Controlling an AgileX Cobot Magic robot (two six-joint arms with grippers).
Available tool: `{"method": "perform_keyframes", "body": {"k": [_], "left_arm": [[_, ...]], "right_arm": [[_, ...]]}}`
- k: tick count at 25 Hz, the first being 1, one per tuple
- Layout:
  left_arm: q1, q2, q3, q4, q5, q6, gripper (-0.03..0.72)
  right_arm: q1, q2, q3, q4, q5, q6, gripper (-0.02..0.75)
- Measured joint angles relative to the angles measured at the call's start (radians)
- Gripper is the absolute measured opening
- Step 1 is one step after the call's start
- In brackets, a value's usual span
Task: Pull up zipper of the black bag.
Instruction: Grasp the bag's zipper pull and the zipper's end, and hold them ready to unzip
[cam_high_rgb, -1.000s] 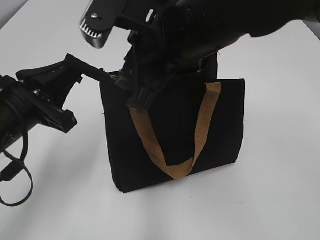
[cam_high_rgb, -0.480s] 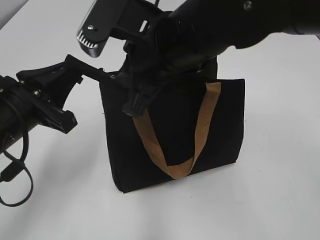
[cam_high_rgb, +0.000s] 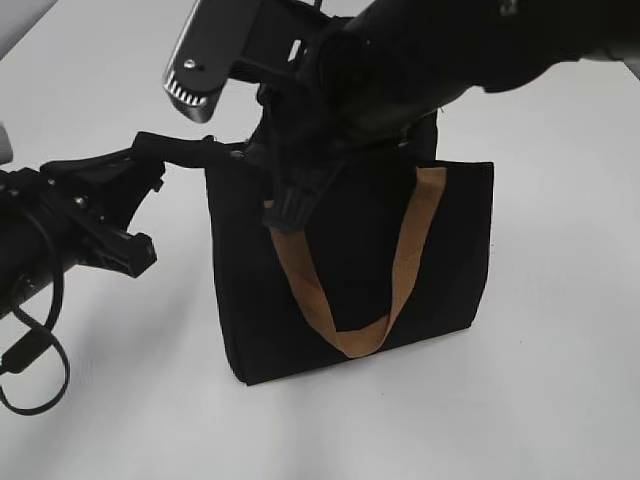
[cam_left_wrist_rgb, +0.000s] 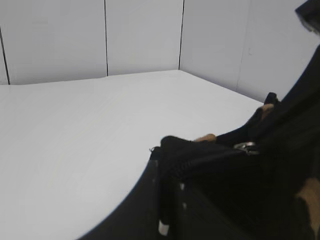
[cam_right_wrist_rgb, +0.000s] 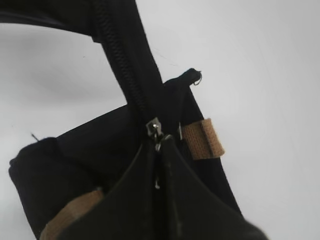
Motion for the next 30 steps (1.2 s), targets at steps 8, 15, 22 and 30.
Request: {"method": "perform_keyframes", "body": {"k": [8,15,22,30], "left_arm": [[-0.002,0.0,0.0,-0.068,0.075,0.0,0.011],[-0.002,0.0,0.0,-0.091,0.106,0.0,0.011],[-0.002,0.0,0.0,-0.093,0.114,0.0,0.011],[-0.004,0.0,0.0,-0.112,0.151,-0.003,0.011]], "right_arm": [[-0.08,-0.026,0.0,0.01,0.088,0.0,-0.001],[-0.199,-0.078,0.0,0.004,0.181,0.0,-0.001],[-0.326,-0.1,0.0,0.009,0.284,0.005,-0.001],[-0.399,-0.11,0.0,0.03,0.366,0.112,-0.001]]}}
